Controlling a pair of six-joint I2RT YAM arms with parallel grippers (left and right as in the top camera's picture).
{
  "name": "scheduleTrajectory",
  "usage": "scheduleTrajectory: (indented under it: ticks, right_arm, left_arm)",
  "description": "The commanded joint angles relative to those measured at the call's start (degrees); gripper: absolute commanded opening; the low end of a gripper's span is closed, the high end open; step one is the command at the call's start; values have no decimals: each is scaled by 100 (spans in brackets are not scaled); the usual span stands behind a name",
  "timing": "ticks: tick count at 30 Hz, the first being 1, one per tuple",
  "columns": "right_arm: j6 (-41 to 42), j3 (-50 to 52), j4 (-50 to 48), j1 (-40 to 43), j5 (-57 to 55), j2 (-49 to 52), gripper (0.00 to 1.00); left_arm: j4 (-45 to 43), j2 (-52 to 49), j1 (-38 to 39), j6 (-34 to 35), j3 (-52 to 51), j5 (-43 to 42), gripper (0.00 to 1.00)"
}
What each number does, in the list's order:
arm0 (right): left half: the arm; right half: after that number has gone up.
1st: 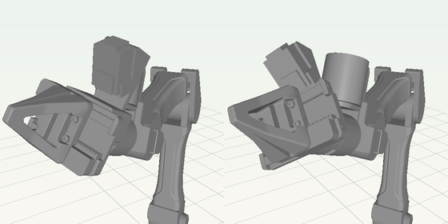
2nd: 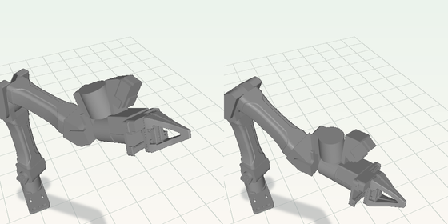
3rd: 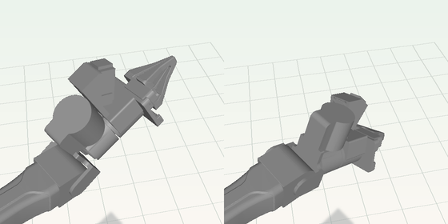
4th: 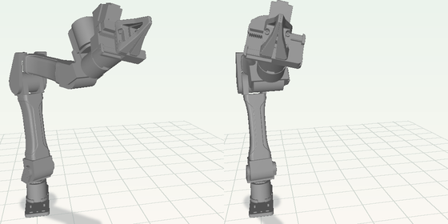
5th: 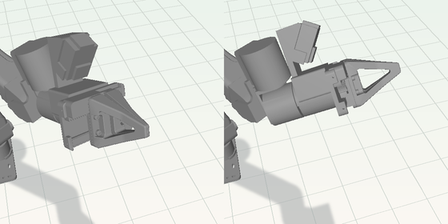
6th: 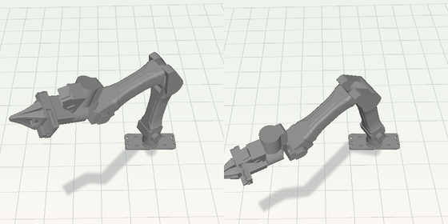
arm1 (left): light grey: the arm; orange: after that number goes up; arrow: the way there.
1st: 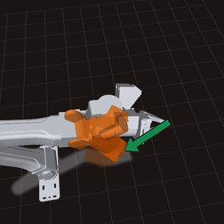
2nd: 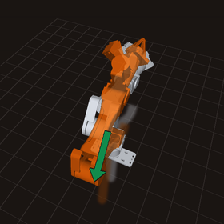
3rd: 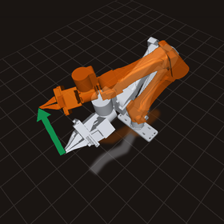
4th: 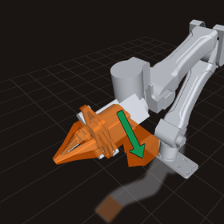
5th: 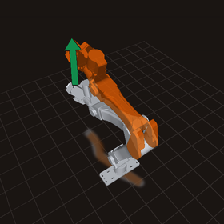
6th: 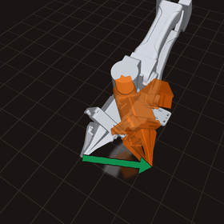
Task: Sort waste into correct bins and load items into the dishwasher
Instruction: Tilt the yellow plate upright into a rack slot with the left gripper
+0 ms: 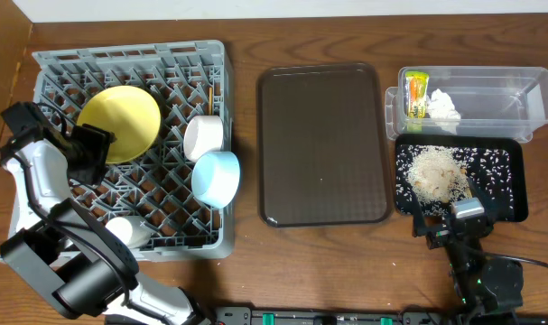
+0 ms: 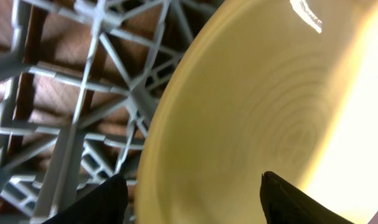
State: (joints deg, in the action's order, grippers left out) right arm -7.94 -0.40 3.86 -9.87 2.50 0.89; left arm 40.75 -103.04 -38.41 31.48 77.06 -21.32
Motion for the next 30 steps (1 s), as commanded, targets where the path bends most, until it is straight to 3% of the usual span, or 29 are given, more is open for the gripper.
scheduleTrajectory:
  ticks: [1, 6, 8, 12, 15, 22, 30]
  right_arm:
    - [63, 9, 22, 37, -57, -13, 99]
    - [63, 9, 22, 39, -57, -13, 99]
    - [63, 9, 22, 39, -57, -13, 99]
    - [63, 9, 22, 39, -57, -13, 99]
    - [63, 9, 22, 39, -57, -13, 99]
    - [63, 9, 22, 39, -57, -13, 99]
    - [63, 9, 22, 39, -57, -13, 99]
  left_arm:
    - [-63, -179, 26, 131, -24, -79, 64]
    - [-85, -448, 61, 188, -26, -553, 61]
    - [-81, -592, 61, 205, -26, -793, 56]
    - [-61, -678, 55, 203, -26, -802, 37]
    - [-59, -667, 48, 201, -24, -804, 8]
    - [-61, -319, 44, -420, -24, -734, 8]
    - [-83, 872, 46, -1322, -24, 302, 8]
